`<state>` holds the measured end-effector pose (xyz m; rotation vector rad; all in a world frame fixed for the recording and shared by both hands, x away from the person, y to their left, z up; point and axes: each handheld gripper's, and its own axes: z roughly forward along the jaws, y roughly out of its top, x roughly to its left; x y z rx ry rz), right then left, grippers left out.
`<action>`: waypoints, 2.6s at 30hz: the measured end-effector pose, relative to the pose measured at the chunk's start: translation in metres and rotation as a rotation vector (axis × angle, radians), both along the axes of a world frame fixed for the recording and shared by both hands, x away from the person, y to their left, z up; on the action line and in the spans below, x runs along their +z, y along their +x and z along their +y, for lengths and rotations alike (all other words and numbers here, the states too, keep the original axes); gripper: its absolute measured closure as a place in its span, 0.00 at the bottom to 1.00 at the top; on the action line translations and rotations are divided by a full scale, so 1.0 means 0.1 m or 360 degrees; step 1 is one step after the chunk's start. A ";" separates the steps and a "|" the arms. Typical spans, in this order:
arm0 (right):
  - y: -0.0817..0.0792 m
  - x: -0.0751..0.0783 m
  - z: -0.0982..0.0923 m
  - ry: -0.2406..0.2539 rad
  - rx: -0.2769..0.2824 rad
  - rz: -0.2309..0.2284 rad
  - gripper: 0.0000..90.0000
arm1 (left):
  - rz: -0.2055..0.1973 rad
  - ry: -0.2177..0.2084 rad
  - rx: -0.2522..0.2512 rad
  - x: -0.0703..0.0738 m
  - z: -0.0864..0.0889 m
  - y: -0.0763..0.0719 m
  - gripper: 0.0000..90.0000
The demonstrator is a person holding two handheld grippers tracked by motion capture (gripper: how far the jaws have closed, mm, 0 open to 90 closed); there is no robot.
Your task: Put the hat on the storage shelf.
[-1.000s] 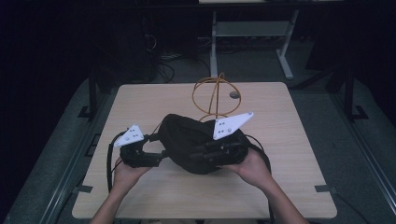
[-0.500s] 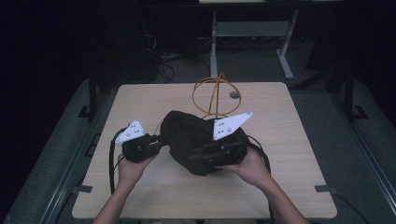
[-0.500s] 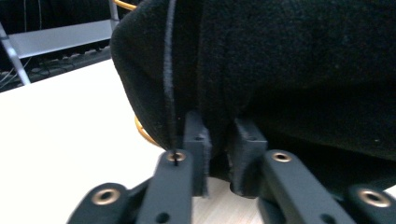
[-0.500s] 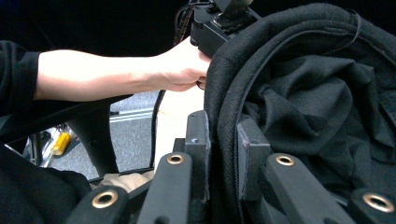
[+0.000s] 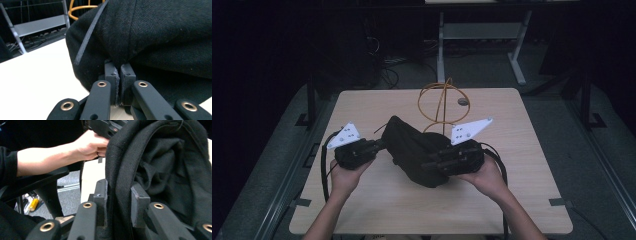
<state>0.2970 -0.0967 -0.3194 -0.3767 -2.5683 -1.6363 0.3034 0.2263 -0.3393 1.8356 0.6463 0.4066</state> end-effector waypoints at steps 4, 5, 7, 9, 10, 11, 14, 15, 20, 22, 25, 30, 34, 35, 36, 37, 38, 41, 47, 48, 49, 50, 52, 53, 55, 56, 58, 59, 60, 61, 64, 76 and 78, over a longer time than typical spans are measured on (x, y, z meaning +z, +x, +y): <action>0.02 -0.03 -0.03 0.0009 -0.0013 0.0020 0.76 | -0.0041 0.0014 -0.0002 0.15 0.00 -0.02 0.97; 0.02 -0.03 -0.03 0.0015 -0.0014 0.0020 0.76 | -0.0052 0.0016 -0.0006 0.19 0.00 -0.02 0.97; 0.02 -0.03 -0.04 0.0021 -0.0017 0.0016 0.75 | -0.0071 0.0012 -0.0005 0.27 0.00 -0.03 0.97; 0.02 -0.01 -0.06 0.0051 -0.0031 0.0008 0.73 | -0.0090 0.0006 -0.0012 0.35 -0.02 -0.04 0.97; 0.03 -0.01 -0.07 0.0060 -0.0037 0.0002 0.71 | -0.0100 0.0009 -0.0017 0.40 -0.03 -0.04 0.97; 0.03 0.00 -0.08 0.0065 -0.0049 0.0000 0.70 | -0.0114 0.0017 -0.0025 0.44 -0.03 -0.04 0.97; 0.03 -0.01 -0.11 0.0074 -0.0074 -0.0008 0.64 | -0.0136 0.0020 -0.0033 0.54 -0.07 -0.04 0.98; 0.03 -0.01 -0.12 0.0088 -0.0093 -0.0004 0.60 | -0.0142 0.0021 -0.0037 0.57 -0.08 -0.04 0.98; 0.06 0.00 -0.22 0.0154 -0.0133 0.0018 0.48 | -0.0176 0.0091 -0.0032 0.71 -0.12 -0.01 0.98; 0.06 -0.01 -0.27 0.0153 -0.0154 0.0013 0.44 | -0.0191 0.0104 -0.0024 0.77 -0.11 0.01 0.98; 0.05 -0.06 -0.37 0.0127 -0.0211 -0.0005 0.41 | -0.0196 0.0097 -0.0016 0.83 -0.09 0.04 0.98; 0.03 -0.22 -0.56 0.0077 -0.0321 -0.0011 0.39 | -0.0178 0.0099 -0.0022 0.92 -0.07 0.14 0.98; 0.03 -0.36 -0.74 0.0062 -0.0385 0.0025 0.37 | -0.0162 0.0093 -0.0038 0.97 -0.08 0.22 0.98; 0.02 -0.38 -0.77 0.0057 -0.0398 0.0033 0.37 | -0.0159 0.0094 -0.0044 0.99 -0.09 0.24 0.98; 0.02 -0.42 -0.82 0.0051 -0.0420 0.0038 0.36 | -0.0156 0.0103 -0.0043 1.01 -0.11 0.27 0.98; 0.02 -0.42 -0.82 0.0051 -0.0420 0.0038 0.36 | -0.0156 0.0103 -0.0043 1.01 -0.11 0.27 0.98; 0.01 -0.46 -0.89 0.0045 -0.0444 0.0046 0.36 | -0.0156 0.0114 -0.0045 1.02 -0.11 0.28 0.98; 0.00 -0.51 -1.01 0.0039 -0.0492 0.0055 0.36 | -0.0149 0.0126 -0.0045 1.05 -0.14 0.34 0.98; 0.00 -0.62 -1.21 0.0032 -0.0565 0.0086 0.34 | -0.0134 0.0126 -0.0041 1.11 -0.14 0.45 0.98; -0.01 -0.64 -1.23 0.0026 -0.0574 0.0089 0.34 | -0.0128 0.0118 -0.0037 1.12 -0.14 0.48 0.98; -0.01 -0.66 -1.26 0.0006 -0.0586 0.0099 0.33 | -0.0120 0.0113 -0.0033 1.13 -0.14 0.49 0.98; 0.00 -0.69 -1.28 -0.0005 -0.0595 0.0099 0.33 | -0.0116 0.0108 -0.0029 1.13 -0.13 0.51 0.98; 0.00 -0.74 -1.32 -0.0026 -0.0606 0.0125 0.32 | -0.0102 0.0093 -0.0032 1.14 -0.13 0.56 0.98; 0.01 -0.77 -1.34 -0.0037 -0.0613 0.0135 0.32 | -0.0100 0.0093 -0.0031 1.14 -0.14 0.58 0.98; 0.01 -0.81 -1.37 -0.0058 -0.0627 0.0157 0.32 | -0.0084 0.0078 -0.0030 1.16 -0.15 0.61 0.98; 0.02 -0.82 -1.39 -0.0071 -0.0631 0.0163 0.32 | -0.0086 0.0078 -0.0031 1.17 -0.16 0.64 0.98; 0.01 -0.84 -1.43 -0.0067 -0.0645 0.0158 0.32 | -0.0080 0.0077 -0.0030 1.19 -0.17 0.68 0.98; 0.01 -0.84 -1.45 -0.0068 -0.0654 0.0162 0.32 | -0.0082 0.0081 -0.0029 1.21 -0.19 0.70 0.98; 0.01 -0.84 -1.46 -0.0069 -0.0665 0.0158 0.32 | -0.0080 0.0085 -0.0026 1.23 -0.20 0.72 0.98; 0.01 -0.84 -1.48 -0.0066 -0.0675 0.0158 0.32 | -0.0082 0.0088 -0.0029 1.26 -0.21 0.74 0.98; 0.01 -0.84 -1.54 -0.0066 -0.0699 0.0145 0.32 | -0.0085 0.0099 -0.0027 1.33 -0.25 0.81 0.98; -0.01 -0.84 -1.73 -0.0031 -0.0791 0.0122 0.32 | -0.0085 0.0158 -0.0049 1.60 -0.49 1.05 0.98; -0.01 -0.83 -1.75 -0.0019 -0.0802 0.0119 0.32 | -0.0087 0.0173 -0.0051 1.63 -0.52 1.09 0.98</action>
